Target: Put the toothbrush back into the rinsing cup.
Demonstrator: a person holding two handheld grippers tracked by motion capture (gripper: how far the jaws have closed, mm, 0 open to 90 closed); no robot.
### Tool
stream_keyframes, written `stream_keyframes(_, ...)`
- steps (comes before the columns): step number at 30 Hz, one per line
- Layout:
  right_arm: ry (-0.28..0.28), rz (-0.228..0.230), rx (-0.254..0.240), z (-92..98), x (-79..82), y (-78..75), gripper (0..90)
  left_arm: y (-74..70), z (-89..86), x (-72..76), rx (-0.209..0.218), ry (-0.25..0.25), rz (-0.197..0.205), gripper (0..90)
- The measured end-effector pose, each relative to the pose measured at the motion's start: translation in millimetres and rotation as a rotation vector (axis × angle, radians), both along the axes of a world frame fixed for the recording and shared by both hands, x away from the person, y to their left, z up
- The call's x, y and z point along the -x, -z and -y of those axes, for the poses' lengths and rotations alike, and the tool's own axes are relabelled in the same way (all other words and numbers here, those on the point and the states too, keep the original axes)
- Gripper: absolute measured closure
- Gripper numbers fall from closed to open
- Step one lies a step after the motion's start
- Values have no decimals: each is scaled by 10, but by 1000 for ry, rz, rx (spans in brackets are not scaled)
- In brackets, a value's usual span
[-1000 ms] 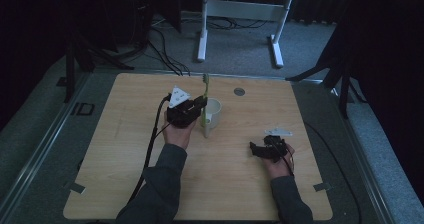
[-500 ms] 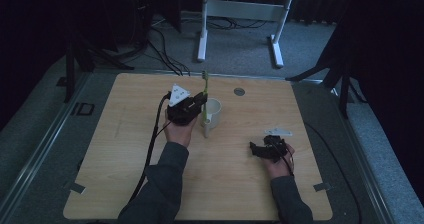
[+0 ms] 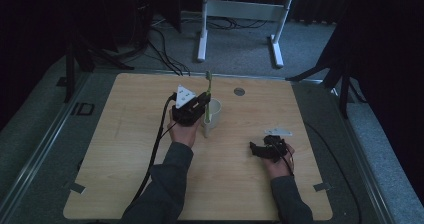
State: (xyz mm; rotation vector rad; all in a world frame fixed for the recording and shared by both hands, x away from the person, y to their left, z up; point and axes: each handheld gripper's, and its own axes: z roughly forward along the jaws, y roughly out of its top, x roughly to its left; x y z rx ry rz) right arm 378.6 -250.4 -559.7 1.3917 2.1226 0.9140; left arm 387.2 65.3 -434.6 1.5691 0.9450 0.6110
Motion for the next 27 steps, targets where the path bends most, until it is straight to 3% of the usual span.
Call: stream_keyframes(27,0,1,-1,-1,-2,0,207,172,15,34,-55,11,-29,806)
